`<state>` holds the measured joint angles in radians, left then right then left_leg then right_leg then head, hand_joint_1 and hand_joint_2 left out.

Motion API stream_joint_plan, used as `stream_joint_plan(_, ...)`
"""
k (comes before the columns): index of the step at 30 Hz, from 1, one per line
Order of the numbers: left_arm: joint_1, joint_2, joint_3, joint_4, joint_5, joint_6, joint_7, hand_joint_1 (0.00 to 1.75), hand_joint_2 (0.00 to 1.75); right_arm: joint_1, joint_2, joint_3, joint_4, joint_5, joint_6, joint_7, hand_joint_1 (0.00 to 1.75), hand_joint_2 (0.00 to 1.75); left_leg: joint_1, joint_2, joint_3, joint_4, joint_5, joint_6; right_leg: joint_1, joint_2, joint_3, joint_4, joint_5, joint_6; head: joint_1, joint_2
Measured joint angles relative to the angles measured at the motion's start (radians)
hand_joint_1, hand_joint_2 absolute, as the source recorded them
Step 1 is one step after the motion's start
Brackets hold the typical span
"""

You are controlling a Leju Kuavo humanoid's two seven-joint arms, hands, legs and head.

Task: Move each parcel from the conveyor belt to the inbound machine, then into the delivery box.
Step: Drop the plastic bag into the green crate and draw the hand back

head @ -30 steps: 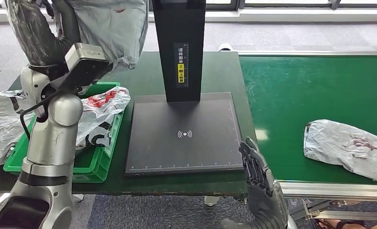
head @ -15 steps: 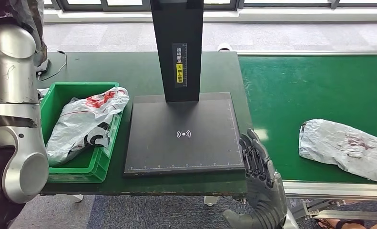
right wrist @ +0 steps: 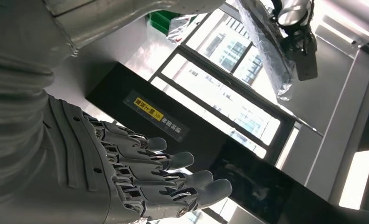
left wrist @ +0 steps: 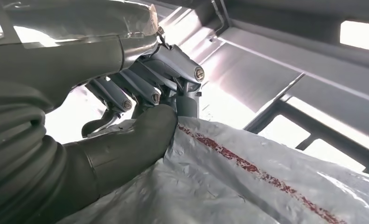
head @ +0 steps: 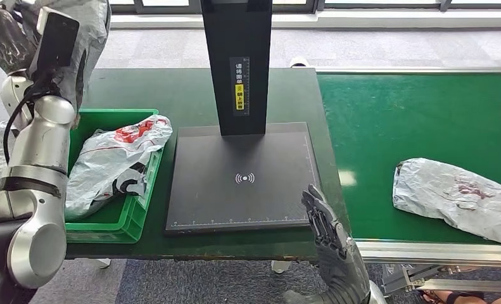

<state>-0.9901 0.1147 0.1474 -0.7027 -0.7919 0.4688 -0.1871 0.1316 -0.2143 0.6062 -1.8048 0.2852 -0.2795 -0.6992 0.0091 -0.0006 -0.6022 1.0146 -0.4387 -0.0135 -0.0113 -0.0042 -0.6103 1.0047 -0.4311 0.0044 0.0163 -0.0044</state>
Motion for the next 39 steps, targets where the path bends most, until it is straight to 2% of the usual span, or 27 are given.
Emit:
stream_joint_plan(9, 0.088, 0.010, 0.045, 0.029, -0.011, 0.017, -0.008, 1.75, 1.75, 0.015, 0.006, 0.000, 0.012, 0.008, 0.020, 0.000, 0.00, 1.75, 0.000, 0.000, 0.000, 0.000, 0.000, 0.000, 0.001, 0.001, -0.001, 0.000, 0.000, 0.000, 0.000, 0.000)
stream_joint_plan(21, 0.108, 0.039, 0.067, 0.062, -0.207, 0.068, 0.073, 1.75, 1.75, 0.024, 0.042, -0.028, 0.019, 0.035, 0.082, 0.000, 0.00, 1.75, 0.000, 0.000, -0.001, 0.000, 0.000, -0.001, 0.001, 0.000, -0.001, 0.000, 0.000, 0.000, 0.000, 0.000)
stream_joint_plan(22, 0.110, 0.040, 0.067, 0.063, -0.214, 0.070, 0.076, 1.54, 1.75, 0.024, 0.044, -0.031, 0.020, 0.036, 0.083, 0.000, 0.00, 1.75, 0.000, 0.000, -0.001, 0.000, 0.000, -0.001, 0.001, 0.000, -0.001, 0.000, 0.000, 0.000, 0.000, 0.000)
stream_joint_plan(25, 0.113, 0.044, 0.067, 0.067, -0.227, 0.067, 0.087, 0.23, 0.44, 0.024, 0.047, -0.037, 0.024, 0.035, 0.083, 0.000, 0.00, 1.75, 0.000, 0.000, -0.001, 0.000, 0.000, -0.001, 0.001, 0.000, -0.001, 0.000, 0.000, 0.000, 0.000, 0.000)
stream_joint_plan(26, 0.113, 0.045, 0.067, 0.070, -0.234, 0.063, 0.091, 0.00, 0.00, 0.024, 0.047, -0.038, 0.024, 0.034, 0.082, 0.000, 0.00, 1.75, 0.000, 0.000, -0.001, 0.000, 0.000, -0.001, 0.001, 0.000, -0.001, 0.000, 0.000, 0.000, 0.000, 0.000)
stream_joint_plan(32, 0.113, 0.052, 0.067, 0.093, -0.304, 0.047, 0.127, 0.00, 0.00, 0.024, 0.047, -0.040, 0.025, 0.034, 0.071, 0.000, 0.00, 1.75, 0.000, 0.000, -0.001, 0.000, 0.000, -0.001, 0.001, 0.001, -0.001, 0.000, 0.000, 0.000, 0.000, 0.000)
stream_joint_plan(39, 0.113, 0.054, 0.067, 0.109, -0.311, 0.048, 0.132, 0.00, 0.00, 0.024, 0.047, -0.040, 0.027, 0.037, 0.070, 0.000, 0.00, 1.75, 0.000, 0.000, -0.001, 0.000, 0.000, -0.001, 0.001, 0.001, -0.001, 0.000, 0.000, 0.000, 0.000, 0.000)
